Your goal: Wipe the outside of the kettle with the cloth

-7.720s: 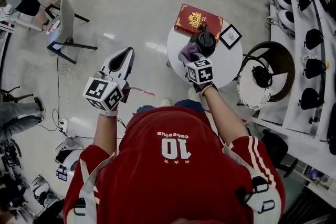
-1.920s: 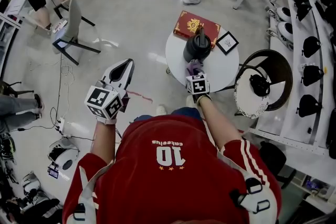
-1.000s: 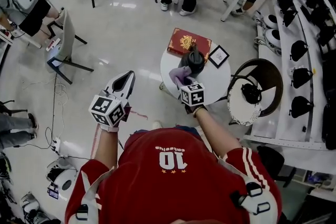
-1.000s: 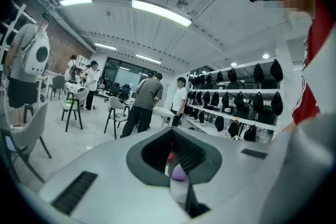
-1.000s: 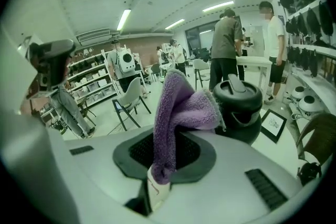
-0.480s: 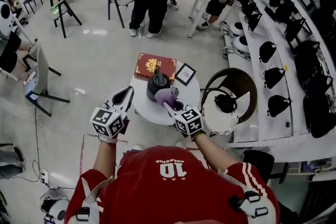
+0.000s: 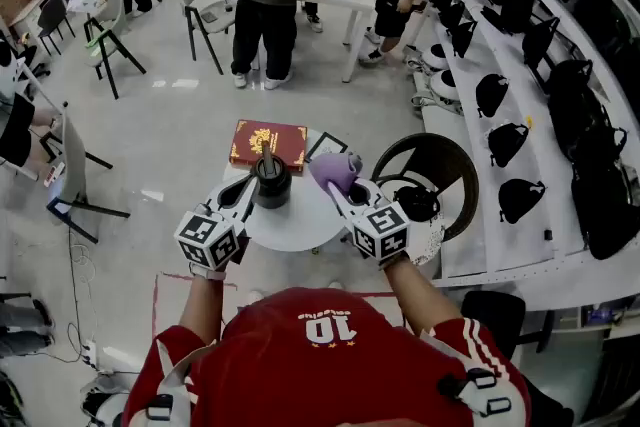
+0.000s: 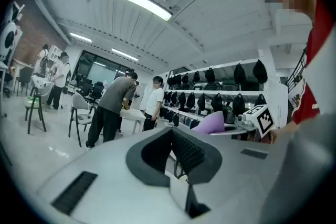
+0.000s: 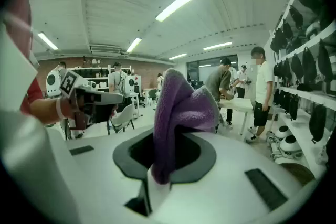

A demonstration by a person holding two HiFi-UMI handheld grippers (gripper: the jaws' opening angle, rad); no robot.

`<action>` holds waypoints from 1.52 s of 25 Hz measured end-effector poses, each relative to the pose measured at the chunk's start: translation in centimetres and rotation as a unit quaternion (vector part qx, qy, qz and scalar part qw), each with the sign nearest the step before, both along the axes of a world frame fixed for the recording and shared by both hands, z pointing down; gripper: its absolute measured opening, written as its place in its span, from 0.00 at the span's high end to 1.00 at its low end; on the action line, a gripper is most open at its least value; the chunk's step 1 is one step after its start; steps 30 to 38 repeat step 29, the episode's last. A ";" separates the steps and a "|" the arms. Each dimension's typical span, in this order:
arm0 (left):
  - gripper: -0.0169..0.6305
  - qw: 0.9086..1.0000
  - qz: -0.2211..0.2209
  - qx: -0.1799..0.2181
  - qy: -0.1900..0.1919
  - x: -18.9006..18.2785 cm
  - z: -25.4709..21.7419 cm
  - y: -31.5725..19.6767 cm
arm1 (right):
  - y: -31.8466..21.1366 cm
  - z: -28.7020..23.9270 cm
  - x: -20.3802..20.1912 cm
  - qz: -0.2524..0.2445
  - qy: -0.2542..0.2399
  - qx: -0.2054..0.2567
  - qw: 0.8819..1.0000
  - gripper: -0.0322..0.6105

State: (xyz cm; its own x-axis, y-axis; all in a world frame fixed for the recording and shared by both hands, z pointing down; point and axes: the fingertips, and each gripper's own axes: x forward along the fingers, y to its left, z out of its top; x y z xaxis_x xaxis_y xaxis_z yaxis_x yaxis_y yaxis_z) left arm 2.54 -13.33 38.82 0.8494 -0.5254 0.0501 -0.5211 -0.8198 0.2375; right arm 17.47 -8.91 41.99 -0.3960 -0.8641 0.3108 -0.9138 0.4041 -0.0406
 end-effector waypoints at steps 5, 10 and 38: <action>0.96 1.000 -0.001 0.013 -0.005 2.4 -1.4 0.6 | 0.2 -4.1 1.1 -0.014 -0.009 0.047 0.999 0.86; 0.96 1.000 -0.018 0.020 -0.012 1.7 -2.2 1.2 | 0.0 -6.4 0.7 -0.026 -0.019 0.074 0.997 0.86; 0.96 0.999 -0.035 0.011 -0.007 0.2 -2.9 2.6 | -0.1 -9.4 -1.1 -0.054 -0.033 0.109 0.992 0.86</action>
